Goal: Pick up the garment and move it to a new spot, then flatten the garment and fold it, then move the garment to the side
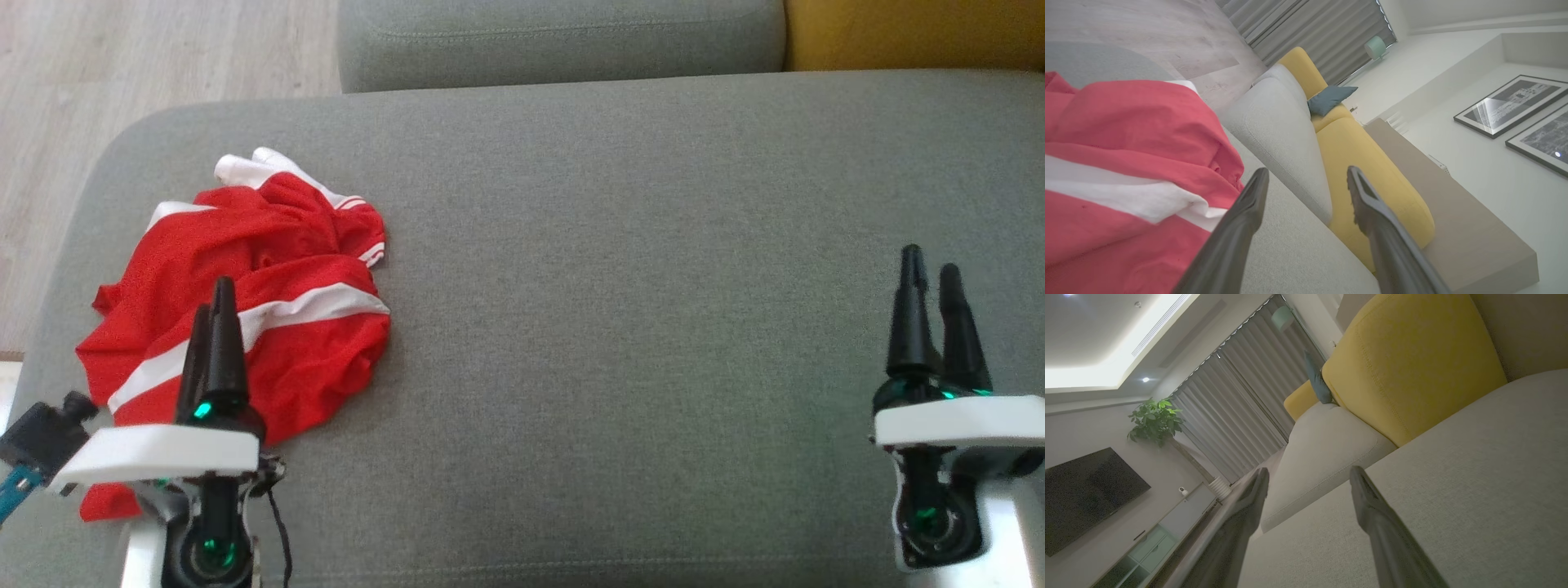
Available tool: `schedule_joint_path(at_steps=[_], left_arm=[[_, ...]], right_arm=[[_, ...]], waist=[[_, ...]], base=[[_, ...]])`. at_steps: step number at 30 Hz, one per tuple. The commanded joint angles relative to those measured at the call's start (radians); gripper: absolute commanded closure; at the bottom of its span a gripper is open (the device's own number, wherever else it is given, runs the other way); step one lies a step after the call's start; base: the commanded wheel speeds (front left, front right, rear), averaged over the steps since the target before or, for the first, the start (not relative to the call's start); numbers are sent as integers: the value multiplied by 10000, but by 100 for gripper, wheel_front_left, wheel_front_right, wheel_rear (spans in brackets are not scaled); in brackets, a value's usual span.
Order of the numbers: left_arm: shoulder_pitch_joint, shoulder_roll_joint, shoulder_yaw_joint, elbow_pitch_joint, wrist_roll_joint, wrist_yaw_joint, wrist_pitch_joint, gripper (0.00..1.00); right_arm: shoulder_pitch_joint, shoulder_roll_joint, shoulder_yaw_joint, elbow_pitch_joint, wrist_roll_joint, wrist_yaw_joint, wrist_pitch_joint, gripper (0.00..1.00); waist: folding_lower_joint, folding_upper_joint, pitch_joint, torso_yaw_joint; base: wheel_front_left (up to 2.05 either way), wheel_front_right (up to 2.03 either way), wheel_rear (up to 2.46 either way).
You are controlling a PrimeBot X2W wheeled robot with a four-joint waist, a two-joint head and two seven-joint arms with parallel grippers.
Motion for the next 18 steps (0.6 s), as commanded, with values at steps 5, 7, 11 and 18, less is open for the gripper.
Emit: schedule_joint_path(at_steps=[5, 7, 11, 18], left_arm=[[-571, 155, -204, -655, 1077, 43, -255, 0], [-590, 158, -343, -681, 1528, 15, -313, 0], [-609, 163, -613, -695, 2353, 46, -430, 0], [-565, 173, -1104, -520, 3877, 98, -634, 0]], right_arm=[[-369, -71, 352, -640, -1105, 26, -261, 0], [-348, -73, 415, -681, -1439, 26, -320, 0], [-314, -75, 549, -738, -2090, 27, -438, 0], [-235, -80, 811, -744, -3161, 29, -644, 0]], waist=[[-1, 0, 145, -49], [-1, 0, 181, -66], [-1, 0, 225, -114], [-1, 0, 213, -212]], base=[[0, 0, 0], [0, 0, 0], [0, 0, 0], [0, 0, 0]])
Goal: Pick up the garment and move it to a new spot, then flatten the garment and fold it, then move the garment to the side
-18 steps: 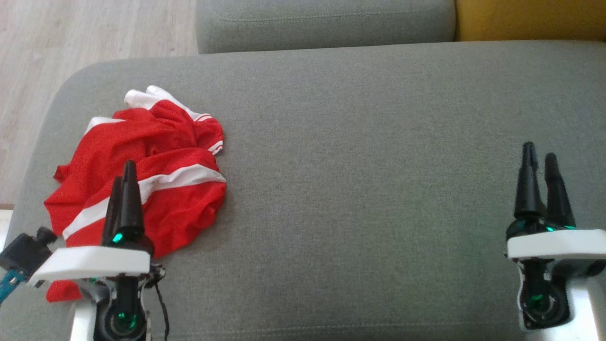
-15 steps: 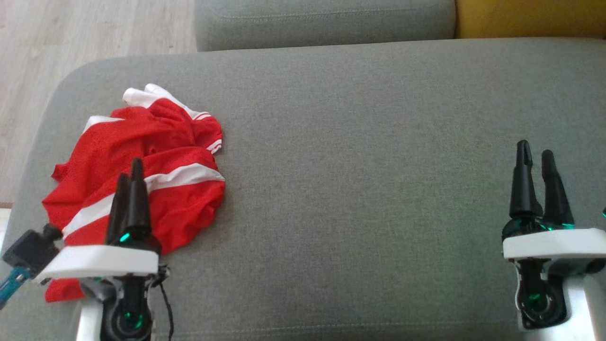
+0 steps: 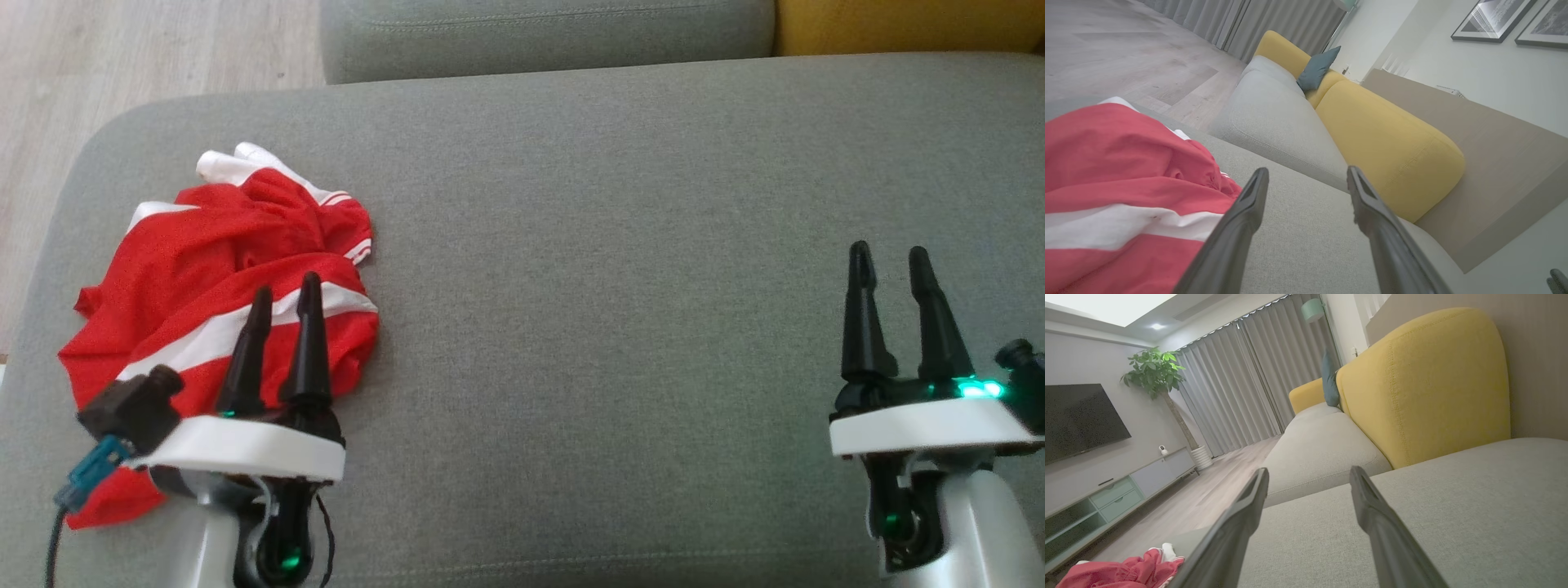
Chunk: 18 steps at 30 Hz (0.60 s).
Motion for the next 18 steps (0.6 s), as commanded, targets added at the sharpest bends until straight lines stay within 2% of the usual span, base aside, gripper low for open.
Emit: schedule_joint_path(at_steps=[1, 11, 18], left_arm=[[-435, 138, 101, -375, 361, 53, -163, 0], [-432, 270, -457, -403, 1903, 364, -426, 0], [-490, 561, -1017, -442, 3003, 849, -631, 0]], right_arm=[[-229, -75, 211, -442, -397, 30, -146, 0], [-117, -82, 391, -503, -1617, 32, -411, 0], [-73, -87, 492, -691, -2611, 34, -618, 0]], waist=[[-1, 0, -8, -15], [-1, 0, 0, -70], [-1, 0, 34, -128]], base=[[0, 0, 0], [0, 0, 0], [0, 0, 0]])
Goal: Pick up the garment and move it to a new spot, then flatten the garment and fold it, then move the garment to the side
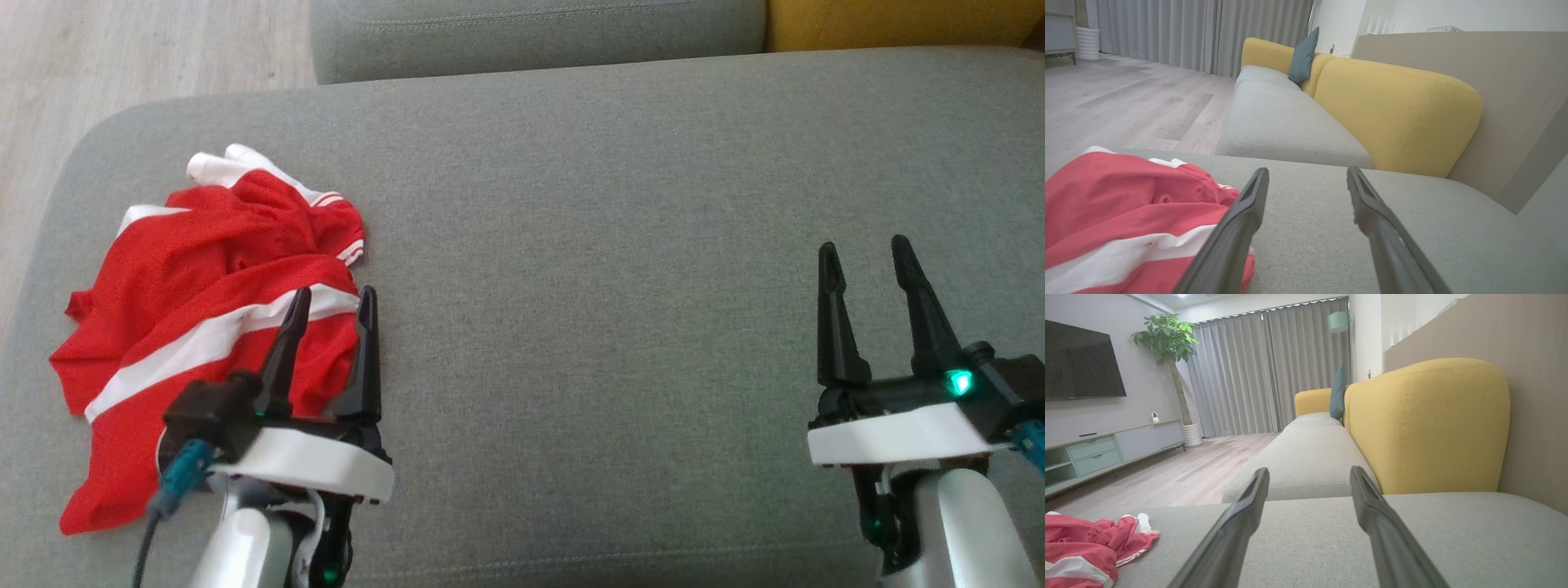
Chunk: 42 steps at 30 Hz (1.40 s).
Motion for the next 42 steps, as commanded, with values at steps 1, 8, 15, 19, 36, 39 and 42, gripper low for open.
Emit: schedule_joint_path(at_steps=[1, 8, 15, 19, 36, 39, 42], left_arm=[[-511, 232, 34, -496, 485, 194, -160, 0], [-667, 652, -722, -672, 1545, 715, -365, 0], [-696, 674, -1029, -1074, 1890, 1359, -569, 0], [-561, 524, -812, -1233, 1772, 1225, -686, 0], [35, -164, 301, -135, 2017, -59, -901, 0], [38, -184, 358, -16, 2002, -96, -901, 0], [32, -200, 407, 80, 2008, -139, -901, 0]], right_arm=[[-108, -80, 197, -507, -515, 35, -182, 0], [-95, -85, 380, -710, -1575, 37, -389, 0], [-79, -90, 512, -955, -2201, 39, -595, 0], [4, -93, 606, -999, -2027, 40, -713, 0], [107, -98, 500, 1298, 206, 42, -929, 0], [47, -98, 498, 1410, 229, 42, -929, 0], [-16, -98, 483, 1503, 249, 42, -929, 0]], waist=[[-1, 0, 14, -12], [-1, 0, 42, -46], [-1, 0, 8, -68], [-1, 0, 13, -61], [-1, 0, -115, -6], [-1, 0, -123, -5], [-1, 0, -132, 1]], base=[[0, 0, 0], [0, 0, 0], [0, 0, 0], [0, 0, 0], [0, 0, 0], [0, 0, 0], [0, 0, 0]])
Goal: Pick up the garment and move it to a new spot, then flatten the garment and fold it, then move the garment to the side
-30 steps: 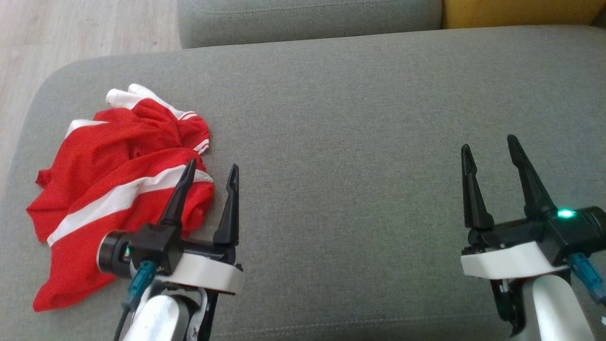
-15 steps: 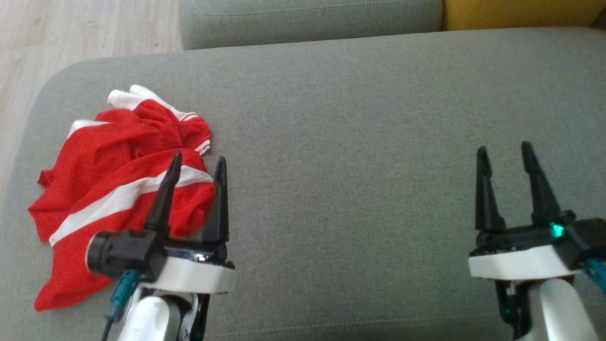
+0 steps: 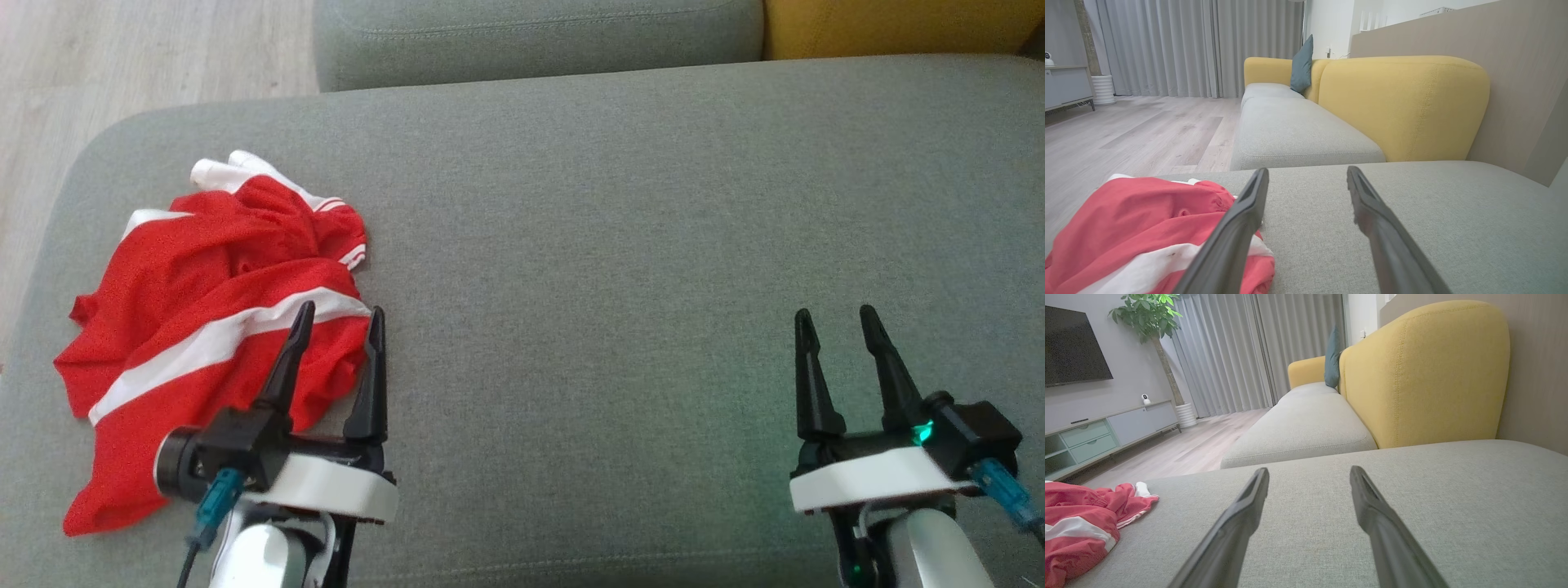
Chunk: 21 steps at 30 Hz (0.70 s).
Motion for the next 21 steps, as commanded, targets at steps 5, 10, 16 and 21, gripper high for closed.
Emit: schedule_joint_path(at_steps=[5, 10, 16, 21], left_arm=[[-245, -35, 377, -226, -156, 22, -76, 0], [-218, -37, 395, -106, -313, 118, -76, 0], [-195, -38, 549, -128, -362, 237, -76, 0], [-183, -38, 684, -151, -370, 261, -76, 0]], right_arm=[[-418, -68, 193, -220, 67, 42, -93, 0], [-384, -68, 422, -233, -20, 42, -93, 0], [-303, -68, 594, -295, -14, 42, -93, 0], [-246, -68, 635, -306, -30, 42, -93, 0]], waist=[[0, -1, -28, 60], [0, -1, -70, 264], [0, -1, -98, 709], [0, -1, -171, 1266]], base=[[0, 0, 0], [0, 0, 0], [0, 0, 0], [0, 0, 0]])
